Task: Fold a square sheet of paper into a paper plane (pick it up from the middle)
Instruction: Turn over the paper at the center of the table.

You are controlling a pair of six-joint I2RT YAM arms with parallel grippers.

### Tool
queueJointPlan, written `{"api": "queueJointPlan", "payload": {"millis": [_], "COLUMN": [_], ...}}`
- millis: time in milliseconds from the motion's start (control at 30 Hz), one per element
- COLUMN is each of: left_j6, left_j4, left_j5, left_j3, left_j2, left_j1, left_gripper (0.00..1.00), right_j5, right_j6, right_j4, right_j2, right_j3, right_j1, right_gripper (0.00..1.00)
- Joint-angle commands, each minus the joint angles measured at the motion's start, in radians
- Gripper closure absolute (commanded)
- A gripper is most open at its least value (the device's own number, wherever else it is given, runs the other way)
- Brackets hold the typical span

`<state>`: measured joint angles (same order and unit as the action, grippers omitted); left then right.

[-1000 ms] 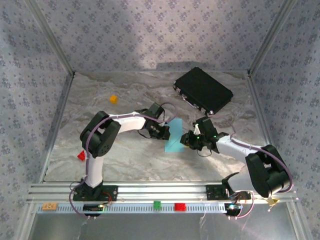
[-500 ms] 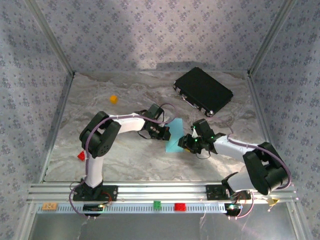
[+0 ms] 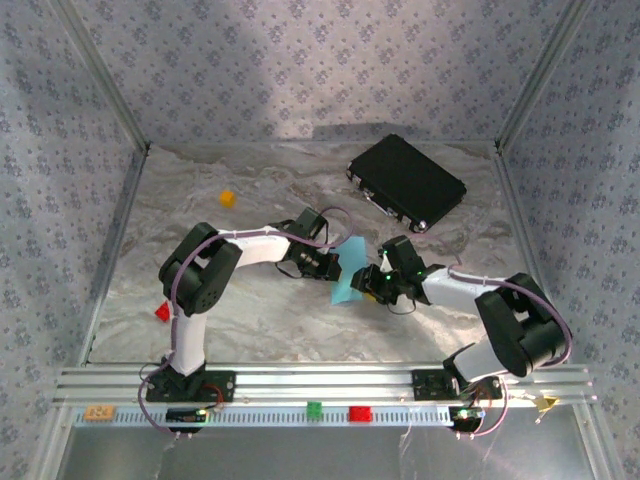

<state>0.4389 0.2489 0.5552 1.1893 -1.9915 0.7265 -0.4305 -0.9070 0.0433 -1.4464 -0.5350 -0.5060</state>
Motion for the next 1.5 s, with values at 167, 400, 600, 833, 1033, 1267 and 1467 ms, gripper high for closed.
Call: {"api": "queueJointPlan", "payload": {"millis": [167,400,600,833,1033,1267,1467], "left_j6": [0.003,0.003,0.004,0.008,0.009,0.012,0.026], "left_j4": [0.043,0.041,0.041,0.039,0.041,0.043,0.033], "left_j5": [-0.018,-0.015,-0.013,-0.015,-0.017,-0.02,-0.01], "left_j3": [-0.032,-0.032,-0.033,-0.034,-0.033,-0.034,-0.03], "left_j2": [-0.012,-0.012,-0.01,-0.008,-0.004,0.004,0.044], "left_j1": [0.006,0.006,0.008,0.008,0.007,0.008,0.008], "left_gripper": [0.99,0.99,0.99,0.99,0.99,0.97,0.89], "right_j5": [-0.031,-0.069,-0.092,-0.099,-0.118,-0.119,-0.131], "right_j6": [-0.015,-0.014,-0.027,-0.033,-0.04,-0.044,-0.033], "right_j4": [0.084,0.134,0.188,0.222,0.265,0.286,0.288], "right_j2": [-0.061,-0.114,-0.155,-0.17,-0.195,-0.201,-0.176], "right_j3": [-0.051,-0.071,-0.058,-0.045,-0.033,-0.022,-0.017], "right_j1": [0.051,0.086,0.098,0.113,0.127,0.135,0.141], "right_gripper": [0.52,0.52,0.59,0.68,0.77,0.84,0.9]}}
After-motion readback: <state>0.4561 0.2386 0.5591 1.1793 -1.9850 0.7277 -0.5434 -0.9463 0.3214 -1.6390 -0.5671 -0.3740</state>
